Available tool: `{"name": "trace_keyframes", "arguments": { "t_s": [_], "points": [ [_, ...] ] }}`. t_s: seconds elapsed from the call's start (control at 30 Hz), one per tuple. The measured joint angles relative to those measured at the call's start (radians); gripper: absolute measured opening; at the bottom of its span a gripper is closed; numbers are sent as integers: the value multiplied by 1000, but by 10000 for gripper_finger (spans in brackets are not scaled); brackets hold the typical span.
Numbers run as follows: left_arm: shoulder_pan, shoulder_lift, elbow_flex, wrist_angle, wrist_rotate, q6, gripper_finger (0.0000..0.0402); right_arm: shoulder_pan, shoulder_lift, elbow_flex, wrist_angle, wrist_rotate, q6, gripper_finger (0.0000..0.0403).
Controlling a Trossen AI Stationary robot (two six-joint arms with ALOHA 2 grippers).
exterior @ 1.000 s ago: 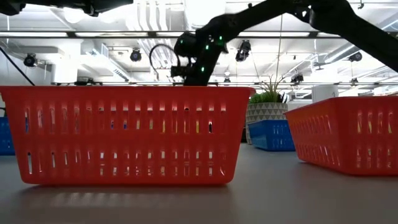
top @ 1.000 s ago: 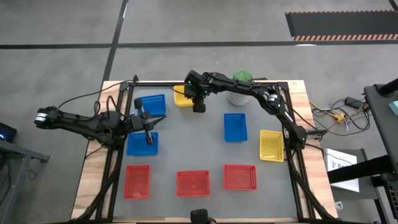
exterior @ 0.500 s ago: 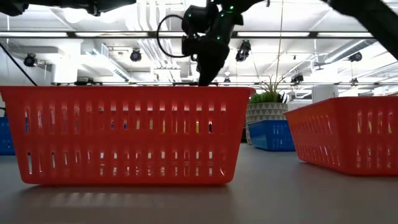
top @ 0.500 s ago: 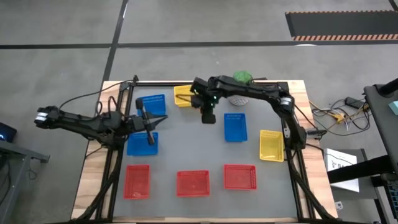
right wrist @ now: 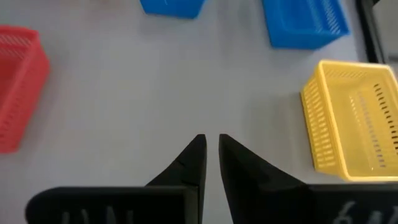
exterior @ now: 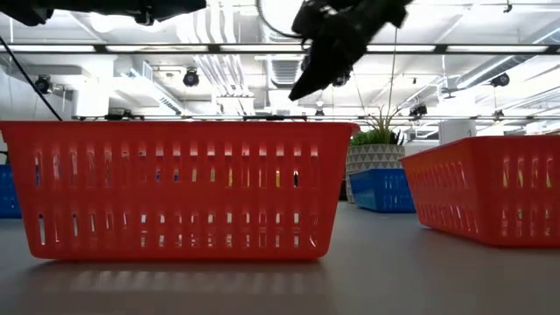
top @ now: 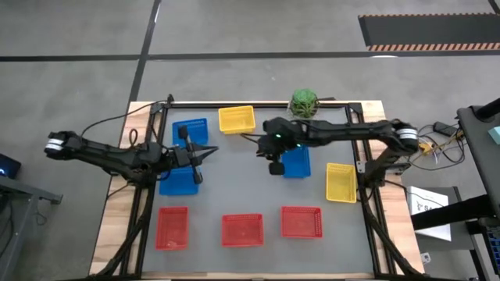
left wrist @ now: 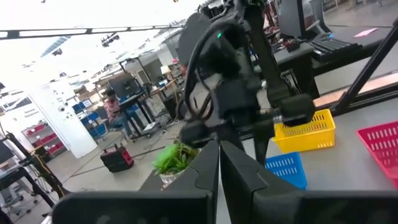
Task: Stack baskets by color
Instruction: Stack the bottom blue basket on top of the top blue basket
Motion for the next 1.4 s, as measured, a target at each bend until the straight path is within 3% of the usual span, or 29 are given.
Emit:
{"name": "trace_keyframes", "arguments": {
  "t_s": [0.43,0.63,0.9,1.17,1.4],
  "points": [
    [0,164,21,153,-83,-15,0,9,-370,-499,473,8,19,36],
    [0,235,36,153,-130,-200,0,9,-538,-622,559,8,-15,36],
    [0,309,42,147,-130,-415,0,9,-705,-812,806,1,-150,36],
    [0,348,45,146,-119,-531,0,9,-854,-941,837,0,-185,21],
    [-2,348,106,22,-7,-639,0,9,-1005,-1002,839,-18,-185,9]
  ]
}}
